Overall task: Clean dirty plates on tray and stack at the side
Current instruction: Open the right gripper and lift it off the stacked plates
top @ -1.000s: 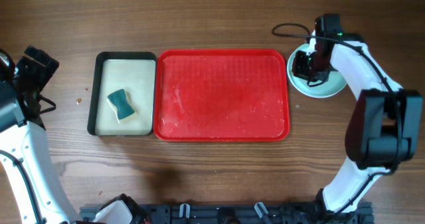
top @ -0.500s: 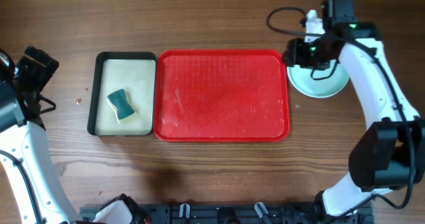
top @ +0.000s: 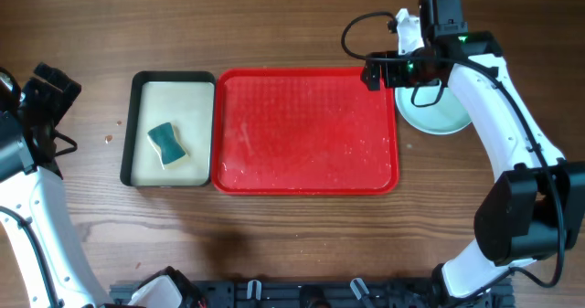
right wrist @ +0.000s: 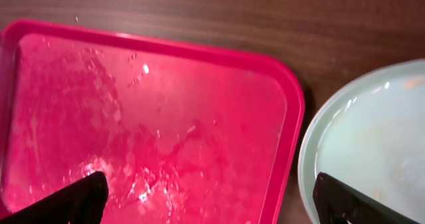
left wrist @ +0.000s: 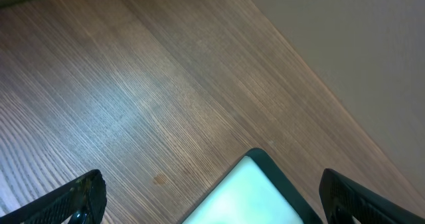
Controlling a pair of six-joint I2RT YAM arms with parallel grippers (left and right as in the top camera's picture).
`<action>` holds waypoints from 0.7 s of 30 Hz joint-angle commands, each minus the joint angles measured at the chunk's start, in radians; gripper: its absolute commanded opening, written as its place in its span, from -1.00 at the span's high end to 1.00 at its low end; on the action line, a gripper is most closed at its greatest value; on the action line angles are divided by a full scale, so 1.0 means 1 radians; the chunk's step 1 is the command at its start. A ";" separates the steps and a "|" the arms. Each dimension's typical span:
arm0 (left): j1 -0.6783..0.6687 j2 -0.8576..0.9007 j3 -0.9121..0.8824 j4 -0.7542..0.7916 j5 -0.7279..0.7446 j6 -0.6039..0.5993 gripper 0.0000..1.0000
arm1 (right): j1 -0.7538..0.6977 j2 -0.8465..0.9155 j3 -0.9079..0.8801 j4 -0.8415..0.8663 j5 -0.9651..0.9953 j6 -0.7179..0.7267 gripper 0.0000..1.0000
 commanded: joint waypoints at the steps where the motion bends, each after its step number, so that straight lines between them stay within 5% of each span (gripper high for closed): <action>1: 0.005 0.003 0.002 0.002 0.005 0.002 -1.00 | -0.003 -0.005 -0.004 0.035 0.010 -0.017 -1.00; 21: 0.005 0.003 0.002 0.002 0.005 0.002 -1.00 | -0.003 -0.101 -0.005 0.060 0.010 -0.017 -1.00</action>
